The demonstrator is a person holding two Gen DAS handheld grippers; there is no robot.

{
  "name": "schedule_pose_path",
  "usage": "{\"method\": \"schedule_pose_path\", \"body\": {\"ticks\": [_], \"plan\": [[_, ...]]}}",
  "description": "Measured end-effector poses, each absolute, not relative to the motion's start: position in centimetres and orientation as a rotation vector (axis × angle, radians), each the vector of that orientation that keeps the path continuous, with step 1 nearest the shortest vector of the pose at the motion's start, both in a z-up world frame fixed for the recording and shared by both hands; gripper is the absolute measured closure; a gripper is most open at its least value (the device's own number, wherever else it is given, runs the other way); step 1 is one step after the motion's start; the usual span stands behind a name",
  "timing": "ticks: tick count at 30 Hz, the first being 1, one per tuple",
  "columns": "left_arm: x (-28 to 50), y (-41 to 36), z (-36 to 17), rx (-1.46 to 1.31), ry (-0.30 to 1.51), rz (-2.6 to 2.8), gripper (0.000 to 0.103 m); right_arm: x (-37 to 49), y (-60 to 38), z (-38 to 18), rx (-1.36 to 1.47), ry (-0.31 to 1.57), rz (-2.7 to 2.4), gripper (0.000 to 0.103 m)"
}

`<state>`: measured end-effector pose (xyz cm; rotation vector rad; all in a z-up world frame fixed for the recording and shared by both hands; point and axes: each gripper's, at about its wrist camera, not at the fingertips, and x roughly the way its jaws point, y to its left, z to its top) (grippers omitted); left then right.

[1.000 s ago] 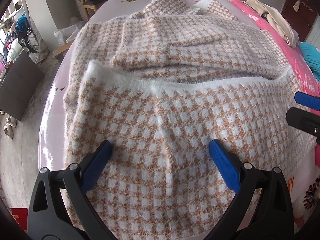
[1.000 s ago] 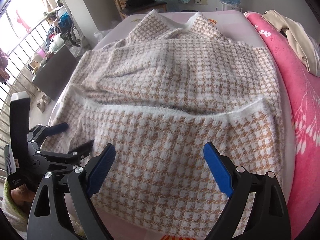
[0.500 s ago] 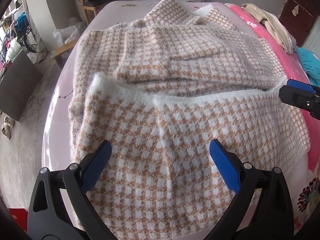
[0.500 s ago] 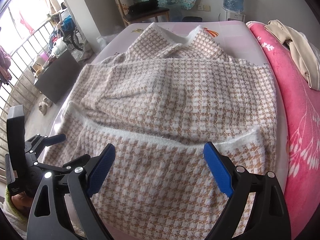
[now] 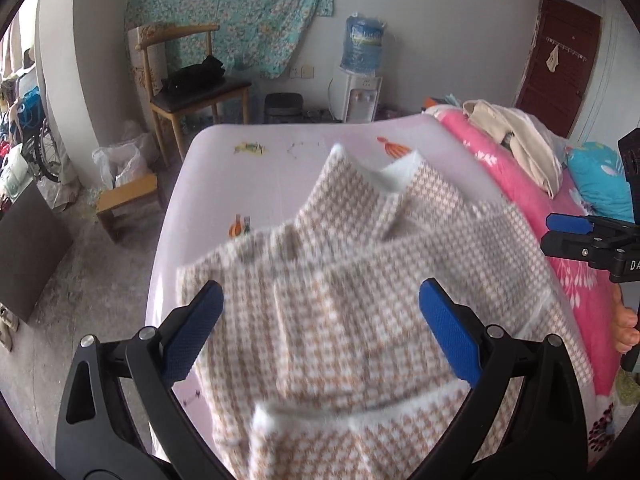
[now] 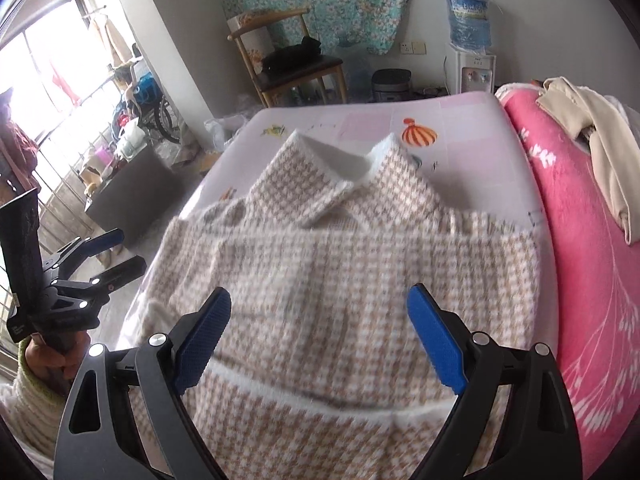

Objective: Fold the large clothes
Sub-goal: 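Reach both tools to the coat's fluffy edge and grasp it with the left tool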

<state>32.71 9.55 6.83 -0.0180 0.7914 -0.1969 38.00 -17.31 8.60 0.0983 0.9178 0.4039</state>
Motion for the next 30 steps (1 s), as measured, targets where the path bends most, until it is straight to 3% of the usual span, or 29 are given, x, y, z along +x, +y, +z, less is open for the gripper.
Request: {"method": "schedule_pose_path", "body": {"ticks": [5,12,15,17,20,22,26,30], "plan": [[42.4,9.5,7.1,-0.106,0.829,-0.225,0.008,47.2,-18.2,8.7,0.162,0.947,0.383,0.016],[53.5,8.2,2.9,-0.297,0.904,-0.244,0.009,58.7,-17.9,3.0,0.279,1.085,0.274,0.016],[56.0,6.9,0.9,-0.276,0.962,-0.203,0.017,61.0,-17.7,0.6,0.335,1.137,0.286,0.016],[57.2,6.5,-0.3,-0.270,1.001,-0.187,0.030,61.9,-17.4,-0.8,0.355,1.168,0.302,0.021],[57.9,6.8,-1.6,-0.295,1.034,-0.188,0.050,62.2,-16.2,-2.3,0.327,1.211,0.326,0.032],[57.9,7.0,-1.7,-0.314,1.031,-0.215,0.062,62.1,-15.4,-2.7,0.277,1.219,0.331,0.054],[56.8,5.8,-0.3,-0.248,1.007,-0.266,0.089,61.4,-15.1,-2.0,0.214,1.194,0.333,0.079],[55.1,4.3,1.8,-0.139,0.973,-0.286,0.092,60.1,-15.8,-0.5,0.225,1.158,0.352,0.088]]}}
